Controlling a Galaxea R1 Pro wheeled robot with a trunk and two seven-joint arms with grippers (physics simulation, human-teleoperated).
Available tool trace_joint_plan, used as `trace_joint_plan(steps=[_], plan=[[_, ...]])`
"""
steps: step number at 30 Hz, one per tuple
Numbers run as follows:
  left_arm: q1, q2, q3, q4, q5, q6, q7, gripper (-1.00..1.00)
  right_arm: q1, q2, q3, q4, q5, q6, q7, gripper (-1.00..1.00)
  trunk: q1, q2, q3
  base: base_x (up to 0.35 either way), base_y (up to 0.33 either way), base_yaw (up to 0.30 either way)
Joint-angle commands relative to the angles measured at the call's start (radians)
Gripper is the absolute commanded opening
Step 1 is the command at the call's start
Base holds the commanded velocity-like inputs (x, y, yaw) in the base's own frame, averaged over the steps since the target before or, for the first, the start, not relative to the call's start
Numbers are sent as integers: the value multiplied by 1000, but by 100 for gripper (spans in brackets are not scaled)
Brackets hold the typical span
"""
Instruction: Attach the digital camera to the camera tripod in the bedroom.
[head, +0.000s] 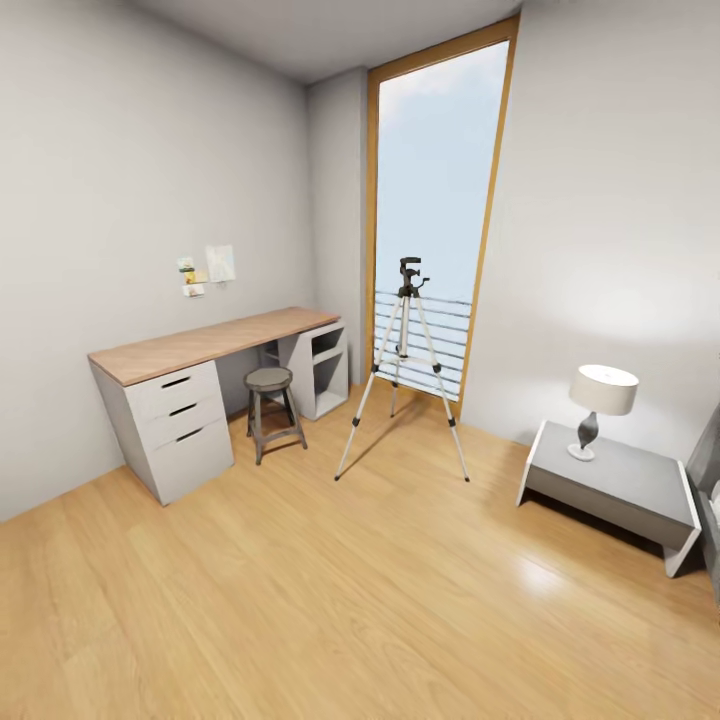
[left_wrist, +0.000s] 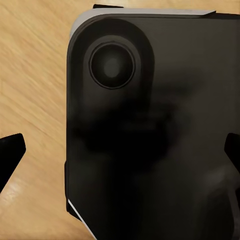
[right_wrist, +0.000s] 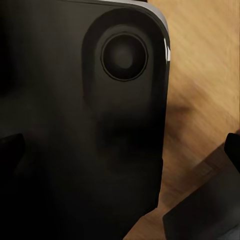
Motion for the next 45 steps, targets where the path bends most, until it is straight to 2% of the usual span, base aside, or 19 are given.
trace_joint_plan(steps=[1,22,45], plan=[[0,0,0,-1,7,-2,0,100,0,0,1,0,1,-3,0,100,0,0,-1,-97,0,0],[0,0,0,-1,7,-2,0,100,0,1,-1,0,0,-6,0,100,0,0,-1,-59,0,-11],[0,0,0,-1,8,-2,0,100,0,2,-2,0,-1,-6,0,100,0,0,-1,-1,0,-218]])
